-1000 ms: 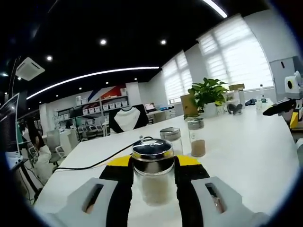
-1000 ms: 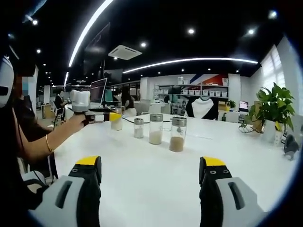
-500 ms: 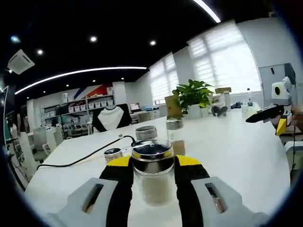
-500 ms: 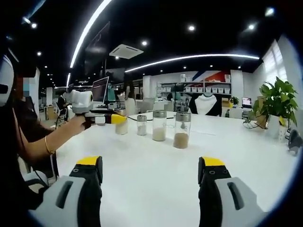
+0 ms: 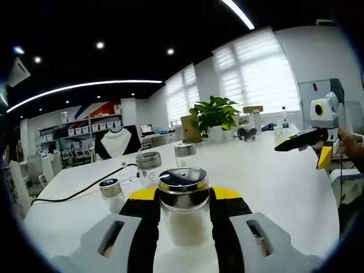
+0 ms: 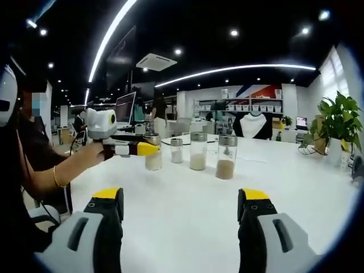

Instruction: Rotate the seasoning bottle until the label or dispensing opening points toward the visible target arrow and the bottle remains upright within the marked orientation range

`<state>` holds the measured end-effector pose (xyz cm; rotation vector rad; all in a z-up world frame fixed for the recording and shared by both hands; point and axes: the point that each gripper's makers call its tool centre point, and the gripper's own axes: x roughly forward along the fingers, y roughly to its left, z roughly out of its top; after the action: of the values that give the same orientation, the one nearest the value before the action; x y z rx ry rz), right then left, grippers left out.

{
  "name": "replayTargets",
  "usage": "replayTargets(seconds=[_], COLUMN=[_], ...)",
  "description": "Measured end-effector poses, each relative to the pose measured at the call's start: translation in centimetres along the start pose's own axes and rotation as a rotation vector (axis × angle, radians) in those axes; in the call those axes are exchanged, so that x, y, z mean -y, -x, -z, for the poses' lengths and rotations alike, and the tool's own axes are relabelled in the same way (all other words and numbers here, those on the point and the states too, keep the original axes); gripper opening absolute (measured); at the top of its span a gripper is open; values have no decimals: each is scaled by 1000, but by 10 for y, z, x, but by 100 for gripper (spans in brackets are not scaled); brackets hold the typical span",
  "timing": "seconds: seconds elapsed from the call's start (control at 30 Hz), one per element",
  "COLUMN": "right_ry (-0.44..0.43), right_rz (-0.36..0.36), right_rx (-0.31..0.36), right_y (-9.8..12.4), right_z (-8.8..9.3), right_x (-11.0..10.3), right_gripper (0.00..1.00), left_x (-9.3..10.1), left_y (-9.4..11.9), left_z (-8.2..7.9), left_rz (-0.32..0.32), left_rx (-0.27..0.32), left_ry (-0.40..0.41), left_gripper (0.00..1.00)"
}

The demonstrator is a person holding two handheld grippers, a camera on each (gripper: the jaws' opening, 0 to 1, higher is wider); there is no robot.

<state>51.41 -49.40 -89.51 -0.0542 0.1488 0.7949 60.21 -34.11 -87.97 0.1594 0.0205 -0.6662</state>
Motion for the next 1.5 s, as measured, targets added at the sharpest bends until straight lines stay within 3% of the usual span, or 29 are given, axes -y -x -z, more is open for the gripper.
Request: replayTargets(seconds=[0.53,0.77,1.03,1.37,1.5], right_ry=[11,42,61,46,76], right_rz=[-83,-128,-168,-190,-230], right_rx=[2,7,7,13,32], right_y=[-18,-22,-30,-39,-40], right_z=[3,6,11,13,10], right_x=[-24,-33,-40,-41,-48], right_gripper=[80,73,66,66,55], left_x=[54,85,98,113,121], left_y=[-4,-2,-4,-3,-1], left_z=[-11,-16,-10,-19,-20], left_rz=[117,198,243,324,360], left_rx=[9,13,-16,4,-4], left_ry=[2,-23,-49,-35,-69], left_gripper=[35,35,35,35,35])
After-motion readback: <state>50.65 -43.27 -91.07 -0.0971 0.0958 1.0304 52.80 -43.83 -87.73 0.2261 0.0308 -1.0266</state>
